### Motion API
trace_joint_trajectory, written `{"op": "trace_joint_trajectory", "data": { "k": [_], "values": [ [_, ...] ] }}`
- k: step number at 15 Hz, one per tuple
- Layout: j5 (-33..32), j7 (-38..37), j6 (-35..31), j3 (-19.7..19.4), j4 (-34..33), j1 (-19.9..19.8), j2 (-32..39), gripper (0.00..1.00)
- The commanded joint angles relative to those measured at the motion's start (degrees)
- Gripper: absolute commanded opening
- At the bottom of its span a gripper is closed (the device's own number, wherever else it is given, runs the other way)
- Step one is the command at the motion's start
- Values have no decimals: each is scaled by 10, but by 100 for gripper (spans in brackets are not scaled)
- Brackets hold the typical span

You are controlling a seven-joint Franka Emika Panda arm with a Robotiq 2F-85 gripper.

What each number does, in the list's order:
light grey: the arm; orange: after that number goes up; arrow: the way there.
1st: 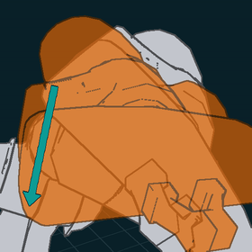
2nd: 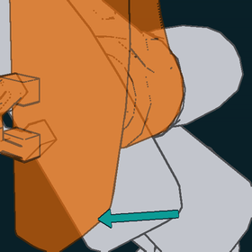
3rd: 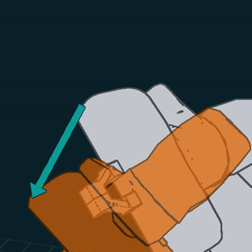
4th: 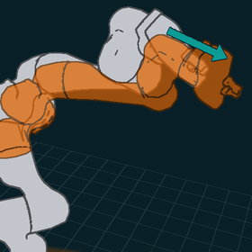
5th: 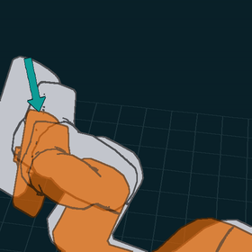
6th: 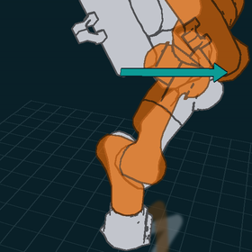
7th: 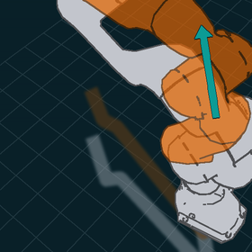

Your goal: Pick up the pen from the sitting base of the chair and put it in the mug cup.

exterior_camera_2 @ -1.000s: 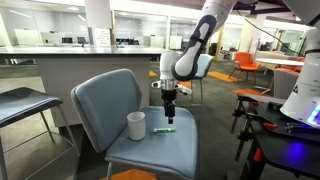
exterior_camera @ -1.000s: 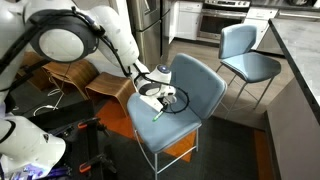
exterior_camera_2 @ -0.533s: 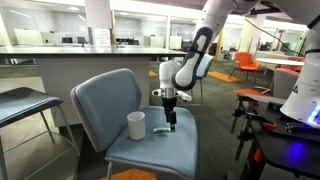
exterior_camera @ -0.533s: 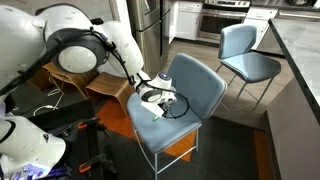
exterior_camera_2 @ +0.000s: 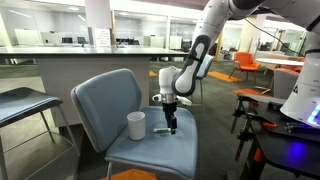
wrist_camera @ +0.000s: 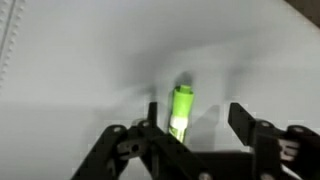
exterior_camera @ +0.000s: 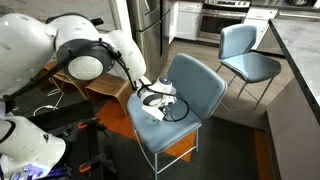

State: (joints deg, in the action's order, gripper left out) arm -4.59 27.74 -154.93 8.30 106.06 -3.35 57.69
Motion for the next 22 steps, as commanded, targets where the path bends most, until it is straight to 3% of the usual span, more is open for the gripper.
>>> {"op": "trace_joint_trajectory", "data": {
  "k": [1,5,8,9,15,22],
  "values": [
    [-20,-20,22,-4,-18,5,8,48],
    [-29,-21,23,-5,-21,9,10,16],
    [-38,-18,37,-7,-21,13,3,0],
    [-48,-14,49,-11,-19,19,-5,5],
    [-144,-15,149,-50,-30,76,-59,5],
    [-233,-79,153,-103,-53,128,-99,5]
  ]
}}
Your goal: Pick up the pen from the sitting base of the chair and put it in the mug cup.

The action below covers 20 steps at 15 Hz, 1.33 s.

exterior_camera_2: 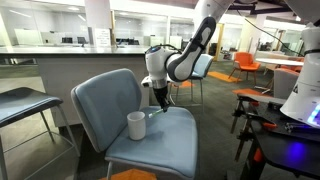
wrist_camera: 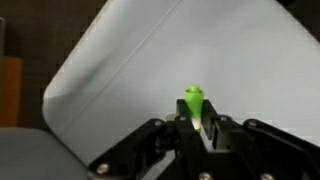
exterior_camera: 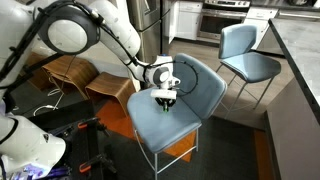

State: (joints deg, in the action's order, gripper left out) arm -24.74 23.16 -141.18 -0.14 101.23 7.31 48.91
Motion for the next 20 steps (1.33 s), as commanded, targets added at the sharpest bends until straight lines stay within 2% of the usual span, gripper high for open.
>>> {"op": "trace_joint_trajectory", "data": {
  "k": [1,9,15,20],
  "values": [
    [-41,-40,15,-22,-10,27,-13,5],
    [-113,-82,20,-44,-50,71,-9,5],
    [-139,-64,20,-36,-65,86,1,5],
    [-187,-57,20,-38,-85,103,20,5]
  ]
}}
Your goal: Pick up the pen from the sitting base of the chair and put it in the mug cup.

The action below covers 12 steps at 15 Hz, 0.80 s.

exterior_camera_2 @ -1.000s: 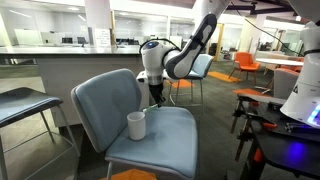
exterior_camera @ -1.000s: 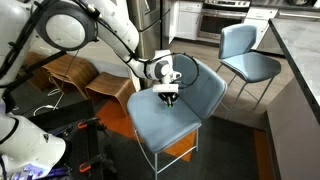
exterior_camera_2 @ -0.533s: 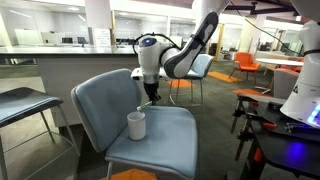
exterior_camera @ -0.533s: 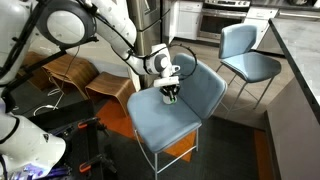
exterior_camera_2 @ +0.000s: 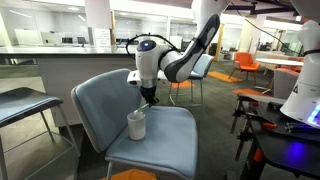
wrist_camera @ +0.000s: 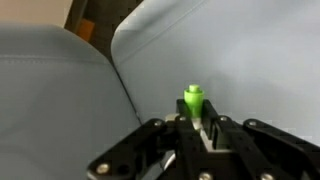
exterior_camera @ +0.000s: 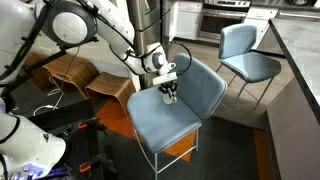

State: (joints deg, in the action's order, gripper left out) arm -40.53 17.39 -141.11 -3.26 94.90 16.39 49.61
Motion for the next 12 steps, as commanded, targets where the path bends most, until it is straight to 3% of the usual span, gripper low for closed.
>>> {"op": "trace_joint_trajectory", "data": {
  "k": [1,7,12],
  "values": [
    [-44,0,20,-9,-27,17,18,5],
    [-130,-6,26,-8,-57,30,49,5],
    [-157,-8,26,3,-68,26,59,5]
  ]
}}
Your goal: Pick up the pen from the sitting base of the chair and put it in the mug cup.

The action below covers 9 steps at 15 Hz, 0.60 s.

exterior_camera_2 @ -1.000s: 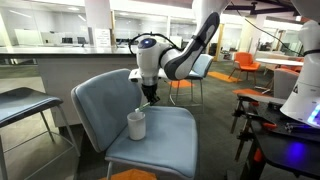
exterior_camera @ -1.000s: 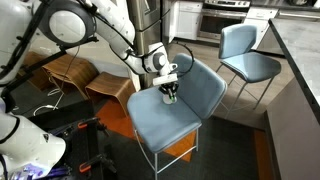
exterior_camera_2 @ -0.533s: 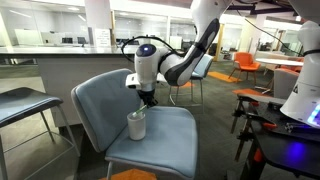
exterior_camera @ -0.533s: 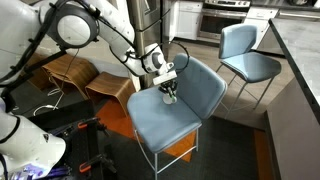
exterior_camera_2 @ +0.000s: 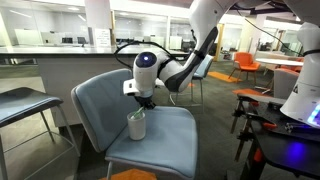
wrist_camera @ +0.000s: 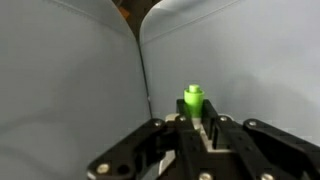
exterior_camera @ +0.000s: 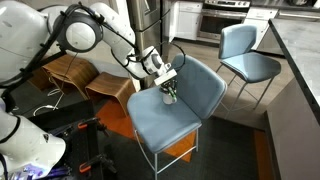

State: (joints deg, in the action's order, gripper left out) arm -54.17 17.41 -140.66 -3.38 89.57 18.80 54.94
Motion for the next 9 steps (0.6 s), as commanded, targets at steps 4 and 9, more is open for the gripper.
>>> {"op": "trace_joint_trajectory", "data": {
  "k": [4,9],
  "values": [
    [-22,-4,26,12,-13,-2,1,5],
    [-16,3,34,17,-21,-14,3,68]
  ]
}}
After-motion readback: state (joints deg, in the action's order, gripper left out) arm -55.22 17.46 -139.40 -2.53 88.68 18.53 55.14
